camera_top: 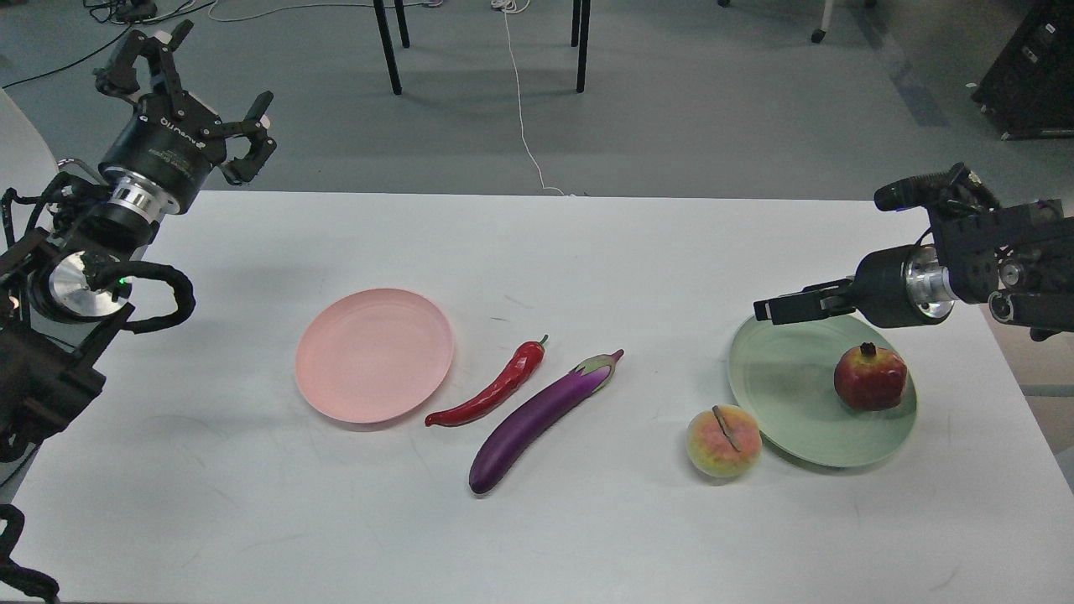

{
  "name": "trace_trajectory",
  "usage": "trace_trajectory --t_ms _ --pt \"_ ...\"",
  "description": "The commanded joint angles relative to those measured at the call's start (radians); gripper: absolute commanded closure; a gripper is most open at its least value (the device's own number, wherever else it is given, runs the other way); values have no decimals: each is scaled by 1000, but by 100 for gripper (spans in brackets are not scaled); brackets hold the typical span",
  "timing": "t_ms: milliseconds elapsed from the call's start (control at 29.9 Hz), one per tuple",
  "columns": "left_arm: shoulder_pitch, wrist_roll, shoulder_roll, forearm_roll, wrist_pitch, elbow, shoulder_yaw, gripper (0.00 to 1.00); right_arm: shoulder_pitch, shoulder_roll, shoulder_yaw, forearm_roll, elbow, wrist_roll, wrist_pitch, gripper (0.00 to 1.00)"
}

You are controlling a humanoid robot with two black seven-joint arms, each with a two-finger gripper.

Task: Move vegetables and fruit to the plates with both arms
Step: 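Move the right gripper down to the peach beside the green plate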

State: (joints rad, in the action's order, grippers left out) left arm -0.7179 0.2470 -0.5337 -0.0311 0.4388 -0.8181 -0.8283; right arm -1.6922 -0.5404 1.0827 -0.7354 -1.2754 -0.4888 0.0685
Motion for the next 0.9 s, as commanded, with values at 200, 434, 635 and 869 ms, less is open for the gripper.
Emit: trace_trajectory --t_ms 200,434,635,869 --pt "0 -2 -3 0 0 -13 0 2 -76 75 6 -6 -180 0 5 2" --pt "0 0 -6 0 1 -13 0 2 -112 203 77 -24 -180 0 8 2" --pt "6 0 -25 0 5 -13 0 2 -121 270 140 -55 -179 0 7 2" --pt "8 0 -31 0 5 -13 0 2 -112 315 192 -55 -165 16 7 2"
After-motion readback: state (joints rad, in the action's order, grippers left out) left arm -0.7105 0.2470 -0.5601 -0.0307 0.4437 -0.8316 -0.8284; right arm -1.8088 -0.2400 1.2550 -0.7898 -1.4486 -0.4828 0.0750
